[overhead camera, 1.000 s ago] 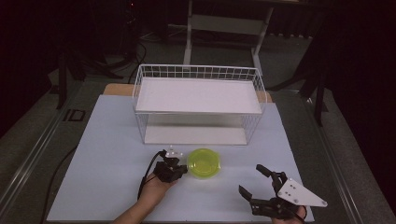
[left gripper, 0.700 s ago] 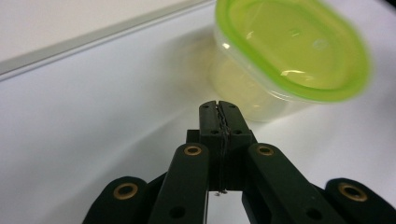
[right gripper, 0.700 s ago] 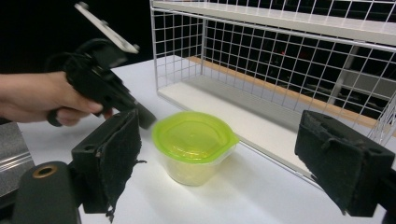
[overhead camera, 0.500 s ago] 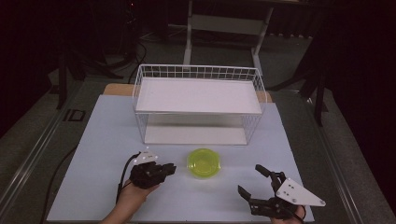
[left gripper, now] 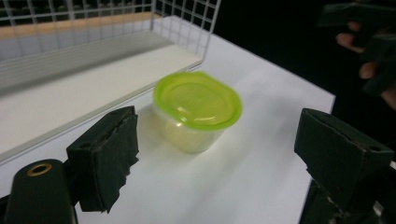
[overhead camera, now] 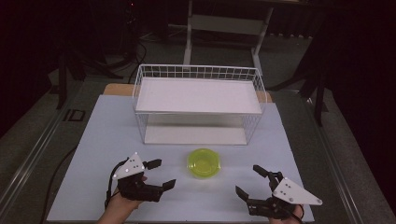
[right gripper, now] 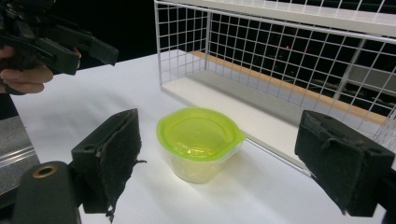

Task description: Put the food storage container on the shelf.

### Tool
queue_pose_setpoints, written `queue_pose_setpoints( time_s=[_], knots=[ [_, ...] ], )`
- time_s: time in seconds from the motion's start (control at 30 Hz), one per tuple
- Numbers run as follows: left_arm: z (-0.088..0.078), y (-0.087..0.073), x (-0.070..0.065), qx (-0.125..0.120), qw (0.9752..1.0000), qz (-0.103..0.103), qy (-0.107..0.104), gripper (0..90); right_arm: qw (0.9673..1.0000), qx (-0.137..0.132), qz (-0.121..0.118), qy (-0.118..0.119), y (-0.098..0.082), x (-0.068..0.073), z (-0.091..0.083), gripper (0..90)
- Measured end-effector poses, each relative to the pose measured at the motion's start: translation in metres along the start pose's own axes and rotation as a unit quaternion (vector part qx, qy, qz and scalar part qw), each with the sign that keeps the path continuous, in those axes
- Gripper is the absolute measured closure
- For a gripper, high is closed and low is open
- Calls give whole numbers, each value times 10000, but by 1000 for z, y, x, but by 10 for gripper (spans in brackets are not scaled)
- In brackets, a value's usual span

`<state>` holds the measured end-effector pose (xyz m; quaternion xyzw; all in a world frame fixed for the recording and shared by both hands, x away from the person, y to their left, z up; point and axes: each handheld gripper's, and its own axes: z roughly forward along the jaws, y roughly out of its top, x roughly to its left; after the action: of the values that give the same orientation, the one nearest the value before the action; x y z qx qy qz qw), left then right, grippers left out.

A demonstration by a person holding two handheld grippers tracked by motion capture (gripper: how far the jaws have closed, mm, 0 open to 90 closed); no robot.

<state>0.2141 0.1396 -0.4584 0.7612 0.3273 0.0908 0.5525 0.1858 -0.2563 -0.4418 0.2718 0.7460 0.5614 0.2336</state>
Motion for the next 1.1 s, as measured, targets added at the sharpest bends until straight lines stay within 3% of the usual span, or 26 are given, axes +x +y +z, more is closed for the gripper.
queue_pose_setpoints(
  time_s=[0.03, 0.07, 0.17, 0.3, 0.43, 0.53, 0.63, 1.0, 1.1],
  knots=[
    [1, 0, 0, 49, 10000, -44, -64, 21, 10000, 9, -24, 26, 1, 1, 0, 143],
    [1, 0, 0, 49, 10000, -44, -64, 13, 10000, 9, -24, 26, 1, 1, 0, 143],
    [1, 2, -3, -19, 10000, -13, -32, 13, 9999, 97, 12, 141, 5, 3, 0, 143],
    [1, 10, -7, -37, 9999, 53, -139, 13, 9998, 62, -143, 91, 12, 6, -1, 143],
    [1, 19, -9, -83, 9998, 105, -151, 13, 9998, 19, -101, 166, 23, 5, 0, 143],
    [5, 24, -8, -210, 9992, 20, -341, 13, 9999, 22, -52, 154, 27, 3, 2, 143],
    [12, 26, -5, -236, 9991, 94, -331, 14, 9999, 21, 5, 129, 29, 1, 5, 147],
    [33, 44, 3, -53, 9991, 13, -423, 15, 9996, 216, 177, 32, 40, -16, 37, 134],
    [37, 48, 2, -80, 9992, 123, -365, 15, 9981, 440, 368, 208, 42, -22, 49, 141]
  ],
)
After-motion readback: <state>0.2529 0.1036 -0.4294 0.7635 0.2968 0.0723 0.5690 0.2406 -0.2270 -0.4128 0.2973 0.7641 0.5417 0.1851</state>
